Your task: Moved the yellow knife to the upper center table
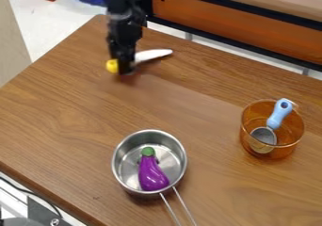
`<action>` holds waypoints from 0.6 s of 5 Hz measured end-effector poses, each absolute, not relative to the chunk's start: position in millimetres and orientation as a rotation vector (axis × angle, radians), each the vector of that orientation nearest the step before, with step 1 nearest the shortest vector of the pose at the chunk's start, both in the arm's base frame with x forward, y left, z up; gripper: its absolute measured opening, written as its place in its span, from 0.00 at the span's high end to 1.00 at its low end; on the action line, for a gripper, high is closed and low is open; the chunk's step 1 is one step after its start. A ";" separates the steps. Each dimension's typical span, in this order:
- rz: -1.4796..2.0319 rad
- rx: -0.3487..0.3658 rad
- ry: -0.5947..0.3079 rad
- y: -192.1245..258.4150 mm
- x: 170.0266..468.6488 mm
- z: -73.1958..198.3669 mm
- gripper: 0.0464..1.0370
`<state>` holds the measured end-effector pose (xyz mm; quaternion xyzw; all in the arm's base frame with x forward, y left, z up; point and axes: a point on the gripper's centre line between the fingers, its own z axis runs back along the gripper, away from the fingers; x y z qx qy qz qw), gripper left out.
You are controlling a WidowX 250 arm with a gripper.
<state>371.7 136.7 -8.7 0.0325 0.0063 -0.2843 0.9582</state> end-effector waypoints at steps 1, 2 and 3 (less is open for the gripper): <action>-0.654 0.017 0.008 120.3 374.2 -6.8 0.59; -0.752 -0.008 -0.038 99.7 388.7 0.2 0.59; -0.850 -0.060 -0.054 79.3 392.7 4.2 0.59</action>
